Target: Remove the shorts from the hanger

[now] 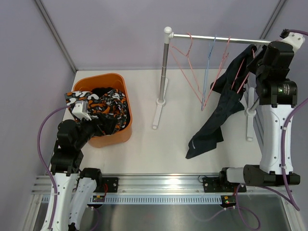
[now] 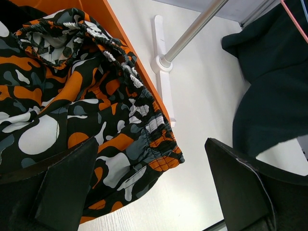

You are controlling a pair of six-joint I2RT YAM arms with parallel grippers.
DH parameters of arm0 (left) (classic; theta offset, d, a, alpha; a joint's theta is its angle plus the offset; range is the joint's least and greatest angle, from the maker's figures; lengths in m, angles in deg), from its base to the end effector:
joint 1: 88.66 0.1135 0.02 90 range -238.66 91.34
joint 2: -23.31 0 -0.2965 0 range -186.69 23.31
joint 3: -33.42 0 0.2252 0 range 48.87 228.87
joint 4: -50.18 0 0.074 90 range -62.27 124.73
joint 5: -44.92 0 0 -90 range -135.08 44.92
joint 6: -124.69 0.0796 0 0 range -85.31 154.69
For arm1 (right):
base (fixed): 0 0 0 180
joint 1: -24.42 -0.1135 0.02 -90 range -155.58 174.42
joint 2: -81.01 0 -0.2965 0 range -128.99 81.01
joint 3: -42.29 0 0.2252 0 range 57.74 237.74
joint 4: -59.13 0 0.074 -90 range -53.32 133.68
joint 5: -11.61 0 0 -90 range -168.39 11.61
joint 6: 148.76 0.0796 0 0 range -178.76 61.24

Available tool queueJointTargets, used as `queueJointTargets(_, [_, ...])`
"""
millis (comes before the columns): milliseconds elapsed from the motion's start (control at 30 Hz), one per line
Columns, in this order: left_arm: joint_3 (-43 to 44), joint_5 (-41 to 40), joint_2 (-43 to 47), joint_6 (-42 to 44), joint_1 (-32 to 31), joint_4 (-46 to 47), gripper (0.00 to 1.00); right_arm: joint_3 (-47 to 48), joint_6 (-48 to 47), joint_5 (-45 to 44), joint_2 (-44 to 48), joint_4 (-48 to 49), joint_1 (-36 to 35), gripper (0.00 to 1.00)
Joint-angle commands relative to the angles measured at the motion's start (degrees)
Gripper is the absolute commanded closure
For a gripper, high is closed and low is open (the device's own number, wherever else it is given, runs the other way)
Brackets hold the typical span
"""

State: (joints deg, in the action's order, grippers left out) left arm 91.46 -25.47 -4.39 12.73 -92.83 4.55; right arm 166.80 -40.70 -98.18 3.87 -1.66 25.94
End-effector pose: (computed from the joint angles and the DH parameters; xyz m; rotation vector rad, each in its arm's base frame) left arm 0.0934 -0.0336 0.3258 -0.0450 1.8681 -0.6316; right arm 0.2506 -0.0336 0.5337 0.5428 1.7080 -0.1049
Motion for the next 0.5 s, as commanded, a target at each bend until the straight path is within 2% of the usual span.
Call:
queueJointTargets(0, [-0.49, -0.37, 0.11, 0.77, -0.23, 1.35, 0.01, -1.38, 0.31, 3.88, 3.66, -1.41, 0.06, 1.0])
queueJointTargets(367, [-0.58, -0.46, -0.33, 0.69, -0.23, 1.35, 0.01, -13.25, 1.18, 13.72, 12.1, -2.73, 0.06, 1.0])
queueJointTargets(467, [-0.58, -0.02, -0.6, 0.69, -0.23, 1.35, 0.01, -16.93, 1.53, 18.9, 17.88, -3.44, 0.06, 1.0])
